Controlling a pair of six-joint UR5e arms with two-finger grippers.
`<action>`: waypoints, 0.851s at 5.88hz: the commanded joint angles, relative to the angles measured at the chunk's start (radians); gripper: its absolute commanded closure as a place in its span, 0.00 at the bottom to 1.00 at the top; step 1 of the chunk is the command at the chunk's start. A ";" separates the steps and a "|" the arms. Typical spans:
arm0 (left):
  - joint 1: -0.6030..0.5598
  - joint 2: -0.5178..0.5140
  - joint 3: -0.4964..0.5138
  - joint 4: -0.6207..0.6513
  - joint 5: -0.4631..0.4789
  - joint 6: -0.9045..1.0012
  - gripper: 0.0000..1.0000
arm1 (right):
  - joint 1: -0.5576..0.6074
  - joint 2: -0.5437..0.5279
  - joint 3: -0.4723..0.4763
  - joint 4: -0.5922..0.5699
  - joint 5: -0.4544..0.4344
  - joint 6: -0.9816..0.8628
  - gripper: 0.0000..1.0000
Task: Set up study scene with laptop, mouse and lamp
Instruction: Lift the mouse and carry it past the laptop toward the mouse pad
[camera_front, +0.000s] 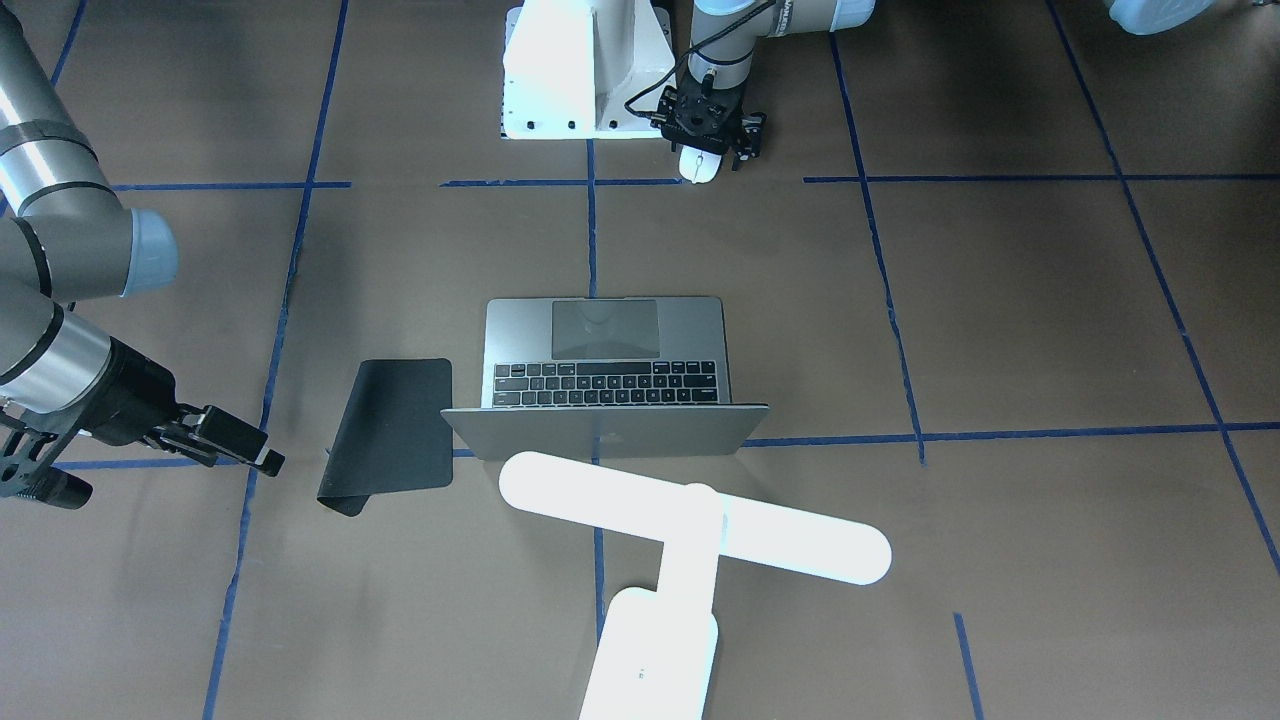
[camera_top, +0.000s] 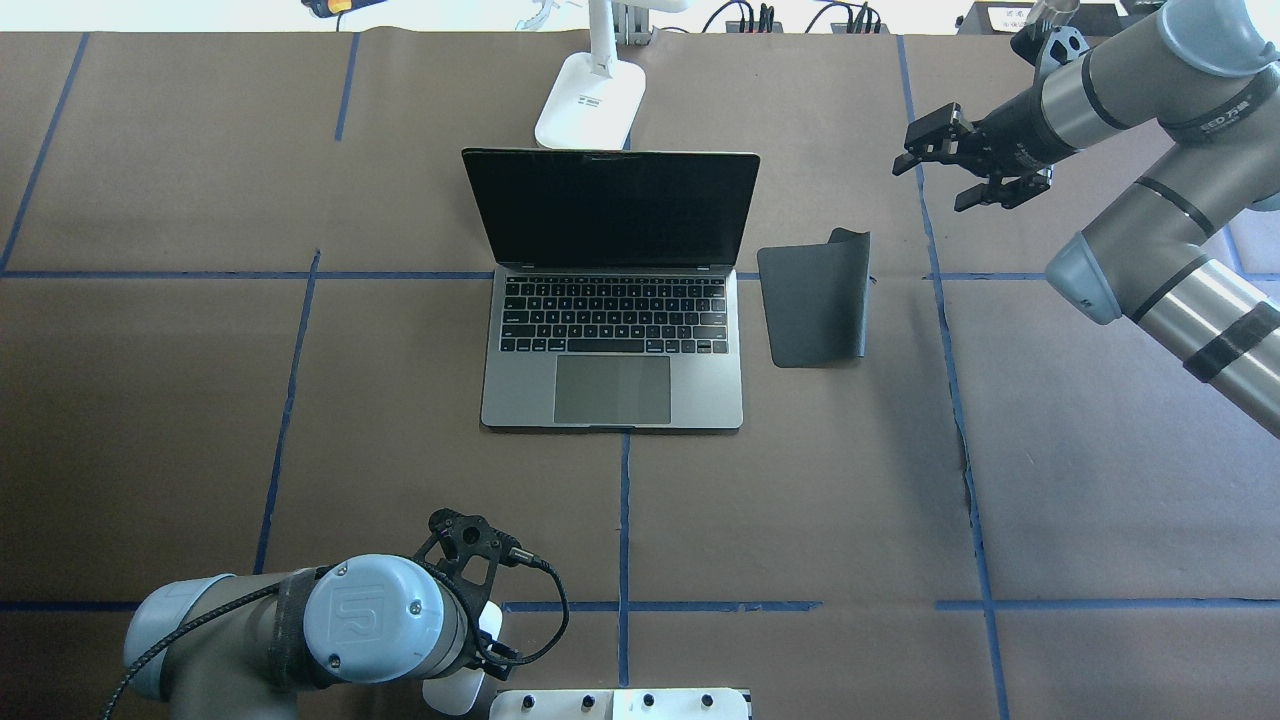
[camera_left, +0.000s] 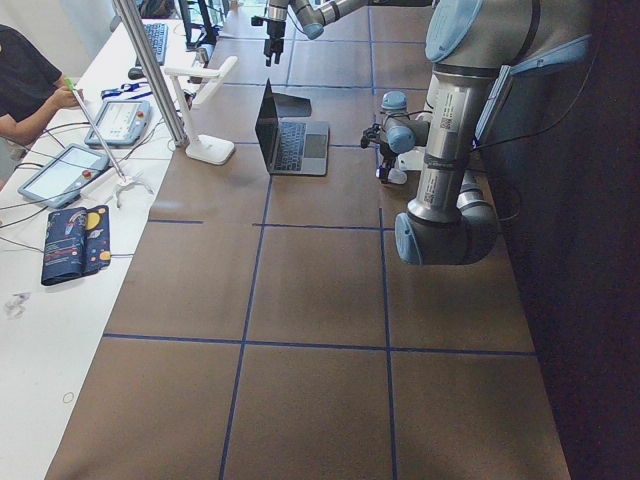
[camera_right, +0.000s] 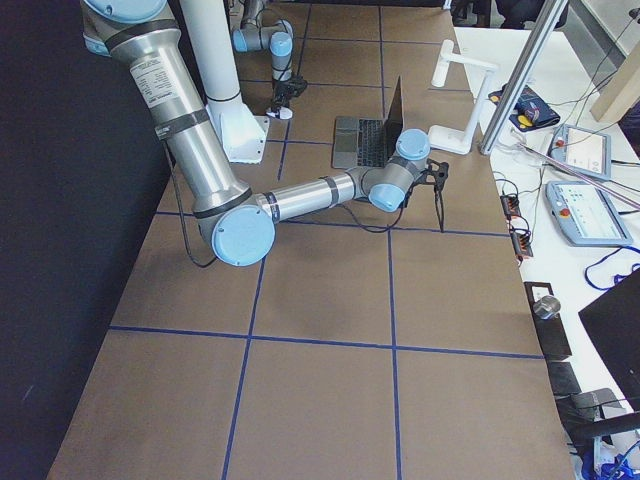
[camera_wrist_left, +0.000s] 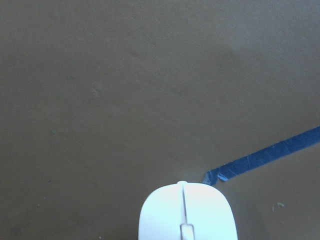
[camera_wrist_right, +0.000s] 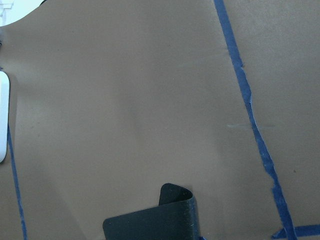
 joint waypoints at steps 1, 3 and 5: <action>-0.008 -0.001 -0.003 0.008 -0.064 0.002 0.53 | 0.000 0.001 0.002 0.000 0.000 0.000 0.00; -0.051 -0.002 -0.015 0.030 -0.062 -0.002 0.84 | 0.000 0.003 0.000 -0.002 -0.001 0.000 0.00; -0.147 -0.069 -0.010 0.067 -0.065 0.010 0.87 | 0.002 0.006 0.002 -0.002 0.000 0.002 0.00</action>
